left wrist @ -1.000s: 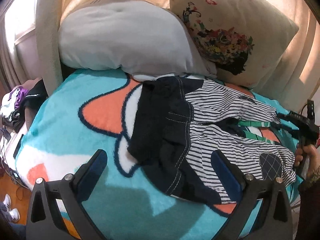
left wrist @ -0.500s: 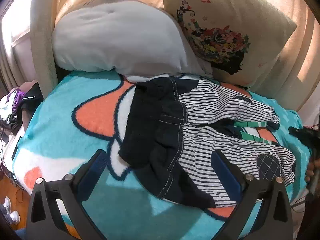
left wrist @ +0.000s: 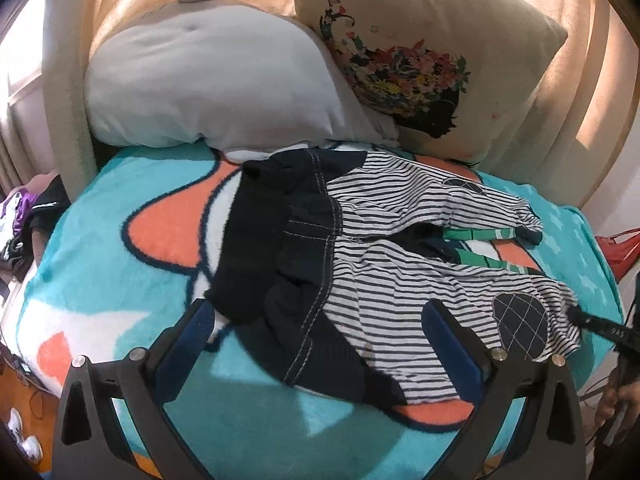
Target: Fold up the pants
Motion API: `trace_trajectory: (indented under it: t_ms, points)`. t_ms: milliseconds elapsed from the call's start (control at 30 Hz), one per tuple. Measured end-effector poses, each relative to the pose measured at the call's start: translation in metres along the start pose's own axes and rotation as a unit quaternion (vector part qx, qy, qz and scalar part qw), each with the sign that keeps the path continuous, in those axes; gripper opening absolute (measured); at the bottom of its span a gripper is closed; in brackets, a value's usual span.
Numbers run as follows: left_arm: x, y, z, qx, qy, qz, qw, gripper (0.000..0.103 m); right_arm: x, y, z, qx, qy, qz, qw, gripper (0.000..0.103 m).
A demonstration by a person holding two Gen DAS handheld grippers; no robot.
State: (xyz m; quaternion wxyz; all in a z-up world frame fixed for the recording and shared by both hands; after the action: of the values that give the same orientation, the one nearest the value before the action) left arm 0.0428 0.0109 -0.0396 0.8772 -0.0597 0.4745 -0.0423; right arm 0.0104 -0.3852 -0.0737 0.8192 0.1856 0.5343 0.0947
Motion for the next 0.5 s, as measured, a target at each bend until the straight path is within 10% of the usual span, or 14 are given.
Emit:
trace_trajectory:
  t_ms: [267,500]
  points:
    - [0.001,0.030,0.005,-0.038,0.002,0.016,0.9992,0.103,-0.022,-0.041,0.009,0.019,-0.019,-0.128,0.991,0.025]
    - [0.008,0.025,0.010,-0.033,0.003,0.017,0.9993,0.103,-0.067,-0.024,0.049,0.005,-0.088,-0.133,0.987,0.041]
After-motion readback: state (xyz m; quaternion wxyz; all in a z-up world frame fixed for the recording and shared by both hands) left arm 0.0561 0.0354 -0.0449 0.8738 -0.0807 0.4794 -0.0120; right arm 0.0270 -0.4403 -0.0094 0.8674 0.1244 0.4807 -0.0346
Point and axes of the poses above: each gripper's, at about its wrist camera, not at the fingertips, and x roughly the way its jaws point, y to its left, z to its top, the point moved 7 cm from there along x, roughly the way its jaws point, and after that the axes turned 8 degrees about y, right-handed, at the moved point
